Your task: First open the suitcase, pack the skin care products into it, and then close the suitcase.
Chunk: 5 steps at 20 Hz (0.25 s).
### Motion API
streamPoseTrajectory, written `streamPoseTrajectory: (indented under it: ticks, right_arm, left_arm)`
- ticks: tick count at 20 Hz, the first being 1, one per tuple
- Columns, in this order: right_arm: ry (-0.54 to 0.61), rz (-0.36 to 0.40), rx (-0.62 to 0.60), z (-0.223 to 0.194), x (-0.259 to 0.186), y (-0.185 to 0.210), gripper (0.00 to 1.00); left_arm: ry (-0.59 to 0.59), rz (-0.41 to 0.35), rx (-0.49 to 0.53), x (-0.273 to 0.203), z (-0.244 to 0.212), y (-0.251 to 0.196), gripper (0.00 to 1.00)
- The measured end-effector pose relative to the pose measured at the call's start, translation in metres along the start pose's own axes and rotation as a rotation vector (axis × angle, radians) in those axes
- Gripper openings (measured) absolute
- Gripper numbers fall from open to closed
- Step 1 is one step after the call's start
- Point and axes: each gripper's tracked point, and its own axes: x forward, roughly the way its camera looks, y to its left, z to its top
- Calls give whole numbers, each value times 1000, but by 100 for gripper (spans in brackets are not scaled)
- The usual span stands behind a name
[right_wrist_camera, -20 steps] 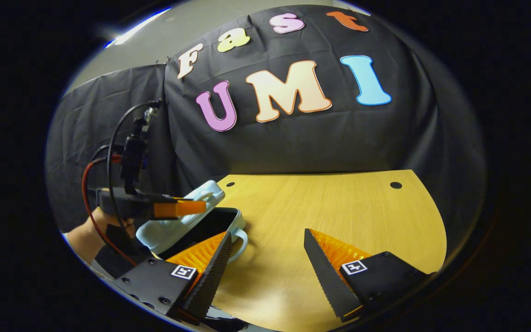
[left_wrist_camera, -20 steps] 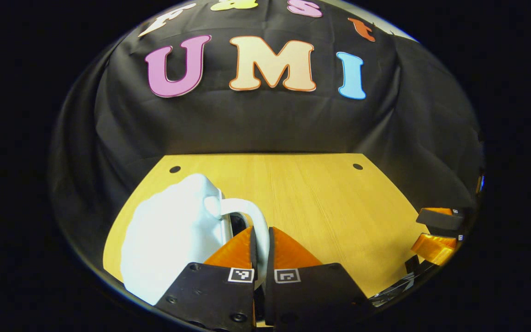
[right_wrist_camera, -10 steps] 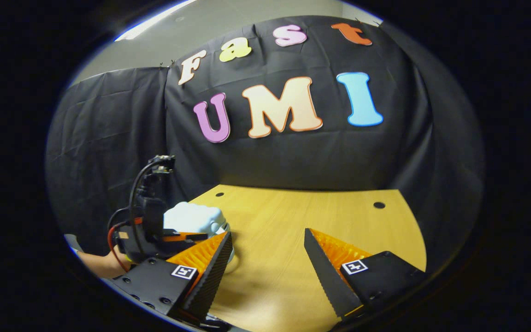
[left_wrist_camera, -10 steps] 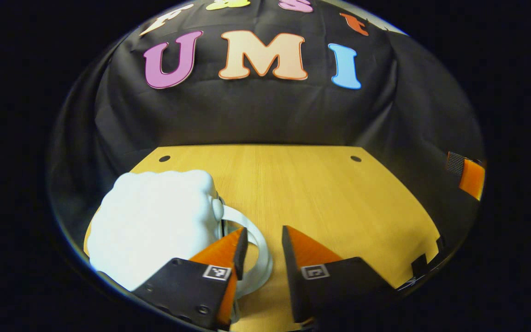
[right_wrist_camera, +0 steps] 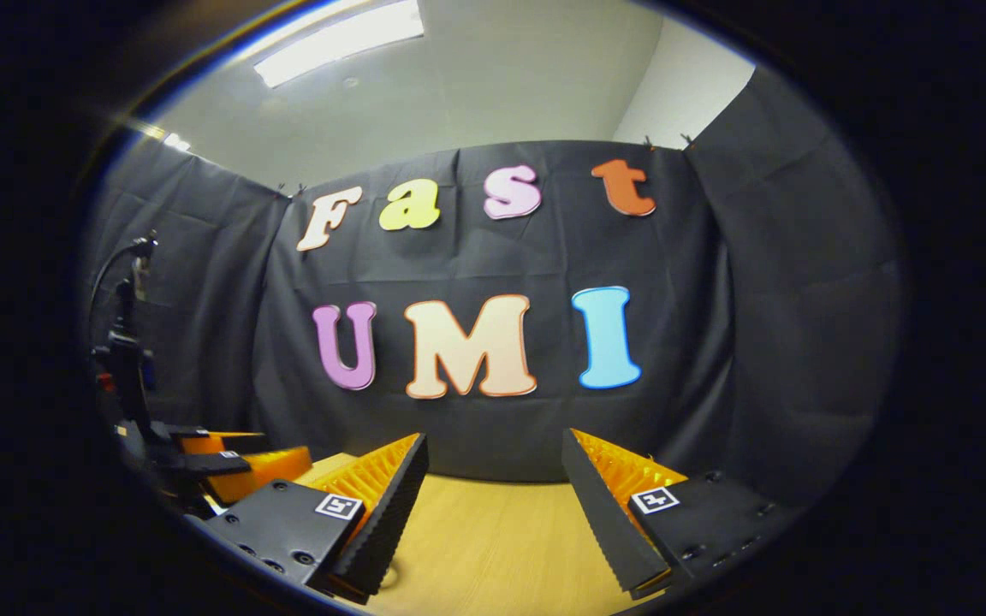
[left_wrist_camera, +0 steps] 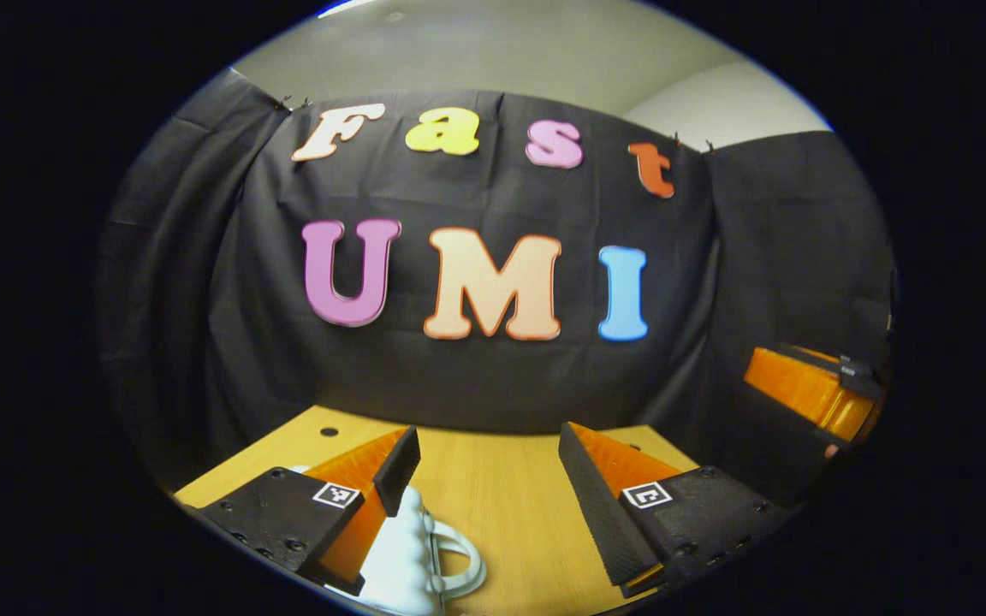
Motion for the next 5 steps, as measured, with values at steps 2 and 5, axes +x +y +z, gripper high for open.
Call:
streamPoseTrajectory:
  ticks: [2, 5]
  right_arm:
    - [-41, -23, -7, 17, -6, 3, 98]
    - [-84, -41, -14, 28, -14, 8, 98]
  left_arm:
    - [-35, -8, 23, -5, 19, 6, 95]
    - [-106, -40, 64, -11, 37, 7, 94]
